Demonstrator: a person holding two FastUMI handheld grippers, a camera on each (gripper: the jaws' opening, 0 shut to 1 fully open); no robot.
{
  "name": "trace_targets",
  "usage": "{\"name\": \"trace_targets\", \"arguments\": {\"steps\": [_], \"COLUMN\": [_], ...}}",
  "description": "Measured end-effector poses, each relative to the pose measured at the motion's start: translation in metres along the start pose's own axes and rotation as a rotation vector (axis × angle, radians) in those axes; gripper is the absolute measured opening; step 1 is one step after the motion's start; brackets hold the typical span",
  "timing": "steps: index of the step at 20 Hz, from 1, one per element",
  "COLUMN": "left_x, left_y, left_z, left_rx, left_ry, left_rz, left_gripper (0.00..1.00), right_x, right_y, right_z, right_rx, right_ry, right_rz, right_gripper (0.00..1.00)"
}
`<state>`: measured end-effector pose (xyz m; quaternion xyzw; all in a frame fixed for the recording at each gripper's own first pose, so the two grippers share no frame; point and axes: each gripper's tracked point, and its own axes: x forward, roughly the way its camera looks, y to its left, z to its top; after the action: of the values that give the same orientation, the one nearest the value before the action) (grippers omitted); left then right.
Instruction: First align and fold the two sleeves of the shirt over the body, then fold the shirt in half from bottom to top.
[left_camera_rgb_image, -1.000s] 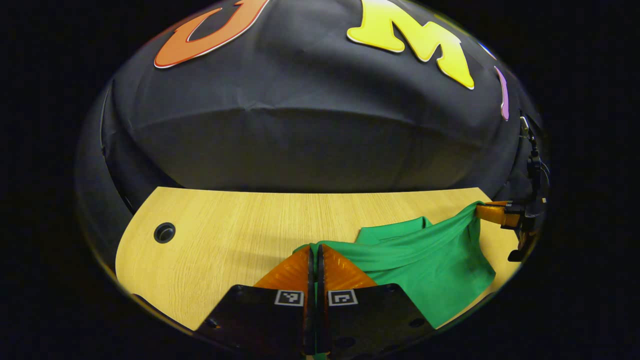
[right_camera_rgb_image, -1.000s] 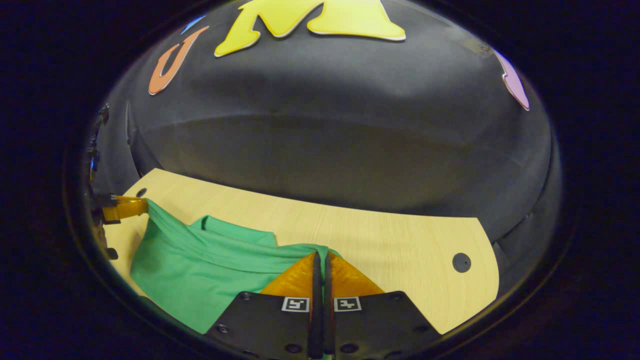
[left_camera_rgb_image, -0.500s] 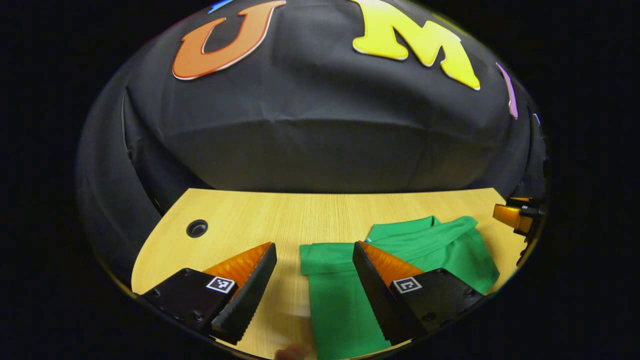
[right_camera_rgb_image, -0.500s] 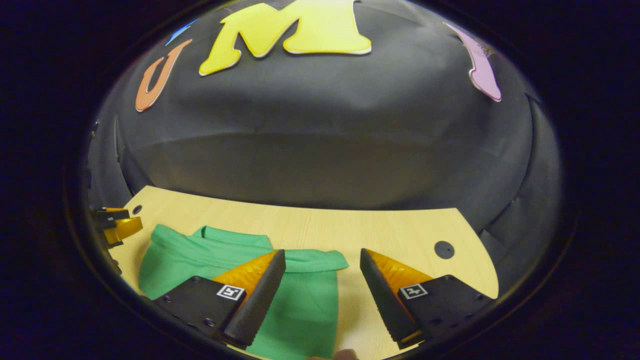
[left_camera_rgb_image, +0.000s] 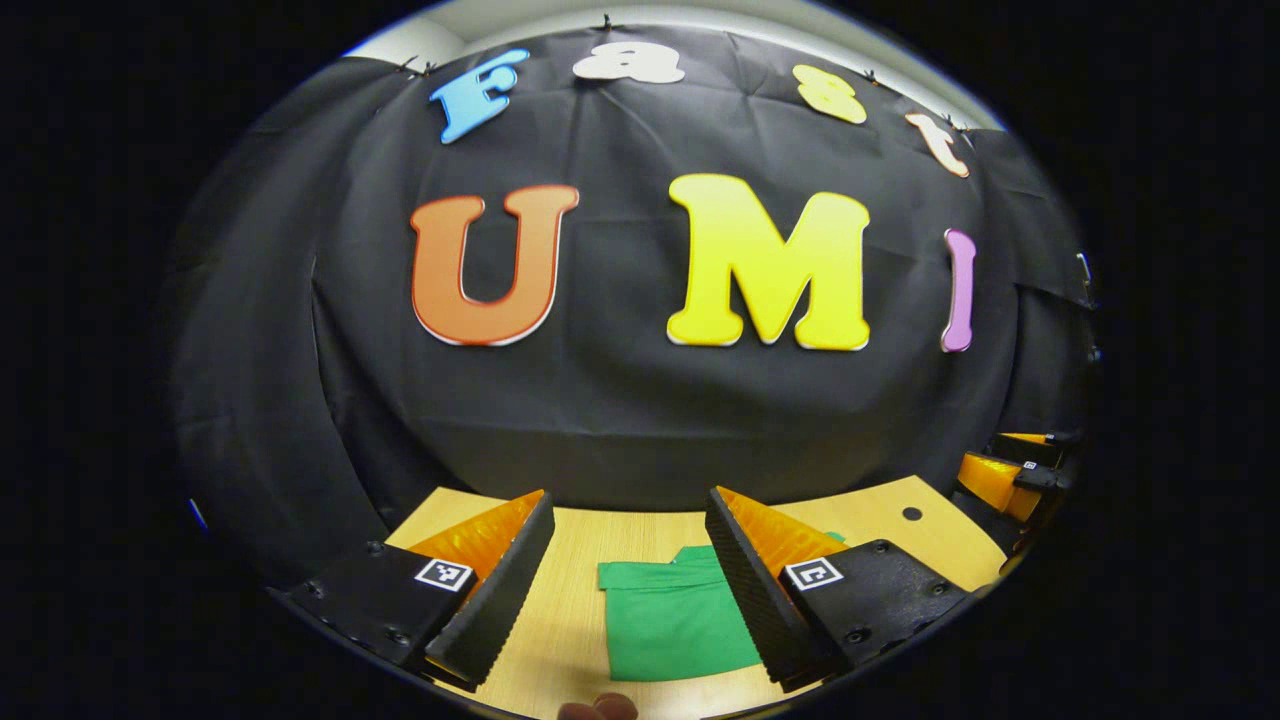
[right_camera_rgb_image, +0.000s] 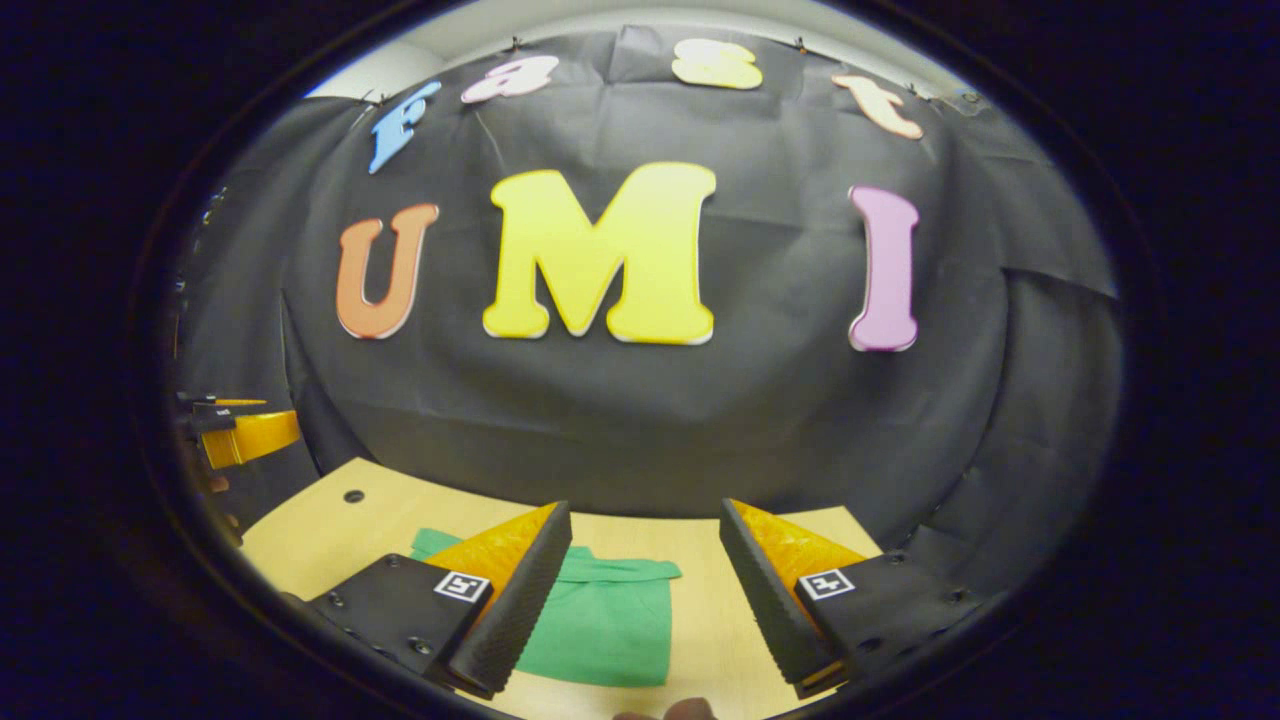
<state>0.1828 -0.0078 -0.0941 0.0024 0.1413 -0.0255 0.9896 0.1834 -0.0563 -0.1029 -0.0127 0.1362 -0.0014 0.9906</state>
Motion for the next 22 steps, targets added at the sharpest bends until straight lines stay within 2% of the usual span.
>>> {"name": "trace_targets", "arguments": {"steps": [1, 4, 5, 6, 10, 12, 15, 17, 18, 22], "left_x": [-0.020, -0.069, -0.085, -0.101, -0.146, -0.162, -0.182, -0.188, -0.190, -0.195], "left_y": [-0.002, -0.016, -0.019, -0.021, -0.038, -0.034, -0.039, -0.036, -0.039, -0.043], "left_z": [0.016, 0.045, 0.048, 0.048, 0.053, 0.050, 0.042, 0.035, 0.033, 0.026], "left_rx": [0.007, 0.028, 0.029, 0.030, -0.018, -0.002, -0.014, -0.014, -0.024, -0.050], "left_ry": [-0.027, -0.089, -0.110, -0.129, -0.167, -0.172, -0.171, -0.162, -0.154, -0.137], "left_rz": [0.007, -0.010, -0.015, -0.020, -0.044, -0.024, -0.030, -0.017, -0.024, -0.027], "left_gripper": [0.98, 0.97, 0.94, 1.00, 0.97, 0.97, 0.97, 1.00, 0.97, 0.97], "right_x": [-0.020, -0.071, -0.093, -0.108, -0.155, -0.169, -0.189, -0.197, -0.200, -0.206], "right_y": [0.003, 0.006, 0.012, 0.012, 0.017, 0.019, 0.027, 0.036, 0.039, 0.047], "right_z": [0.013, 0.047, 0.053, 0.061, 0.073, 0.070, 0.062, 0.054, 0.052, 0.051], "right_rx": [-0.001, -0.007, -0.006, 0.000, 0.037, 0.034, 0.012, 0.006, 0.002, 0.005], "right_ry": [-0.025, -0.110, -0.136, -0.156, -0.194, -0.201, -0.198, -0.181, -0.176, -0.170], "right_rz": [0.000, -0.029, -0.038, -0.048, -0.061, -0.071, -0.063, -0.044, -0.039, -0.023], "right_gripper": [0.96, 0.94, 0.93, 0.93, 0.93, 0.96, 0.93, 0.93, 0.94, 0.95]}}
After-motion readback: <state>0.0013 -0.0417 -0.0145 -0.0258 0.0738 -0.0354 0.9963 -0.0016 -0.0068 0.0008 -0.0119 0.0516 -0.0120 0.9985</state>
